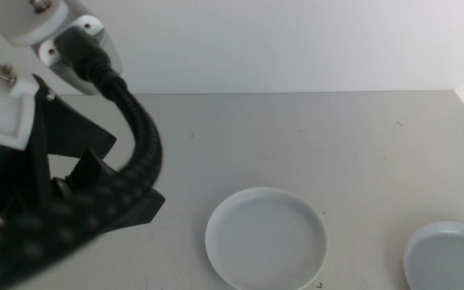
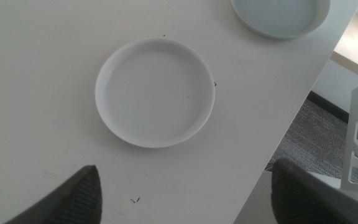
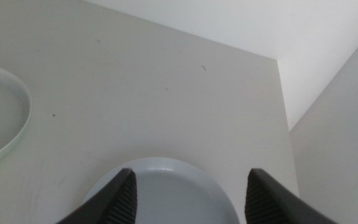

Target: Stack the three bowls on top of each other.

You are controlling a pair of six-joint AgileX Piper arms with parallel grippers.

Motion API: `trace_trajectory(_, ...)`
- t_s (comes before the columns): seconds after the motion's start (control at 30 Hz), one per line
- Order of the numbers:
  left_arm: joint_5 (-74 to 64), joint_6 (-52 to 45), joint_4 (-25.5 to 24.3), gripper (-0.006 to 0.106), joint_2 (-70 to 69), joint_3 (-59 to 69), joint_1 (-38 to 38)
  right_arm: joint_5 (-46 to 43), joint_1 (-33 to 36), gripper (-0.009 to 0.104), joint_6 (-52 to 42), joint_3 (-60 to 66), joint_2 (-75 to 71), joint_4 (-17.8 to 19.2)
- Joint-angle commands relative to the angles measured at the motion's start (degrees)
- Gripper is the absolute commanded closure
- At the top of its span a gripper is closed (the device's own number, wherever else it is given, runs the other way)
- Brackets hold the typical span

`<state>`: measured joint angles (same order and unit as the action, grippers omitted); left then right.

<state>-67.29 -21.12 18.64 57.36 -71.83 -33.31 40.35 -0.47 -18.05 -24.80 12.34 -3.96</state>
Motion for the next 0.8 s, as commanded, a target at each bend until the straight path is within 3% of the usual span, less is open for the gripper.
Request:
trace_trajectory(0.0,2.7,0.2,2.0,-0.005,-0.7,-1.7,-0.4,2.1,-0.4,0.050,-0.6,-6.6,4.3,1.5)
trace_trajectory(0.13,2.7,0.2,2.0,-0.005,-0.7,-1.7,-0.4,13.0,-0.4,0.050,-0.6,-16.0,10.5,2.0)
trace_trajectory(0.27,2.7,0.2,2.0,-0.005,-0.7,-1.7,-0.4,18.1,-0.4,0.050,1.3,-23.7,15.7,3.4)
trace_trajectory(0.47,2.7,0.2,2.0,-0.005,-0.7,-1.7,-0.4,23.7,-0.4,0.050,17.0,-34.5,23.3,7.7)
trace_trajectory(0.63,2.7,0.2,2.0,-0.005,-0.7,-1.7,-0.4,26.5,-0.4,0.050,26.7,-36.5,25.8,11.6)
trace_trajectory(0.77,2.7,0.2,2.0,-0.005,-0.7,-1.7,-0.4,31.3,-0.4,0.050,30.4,-36.5,26.9,11.8)
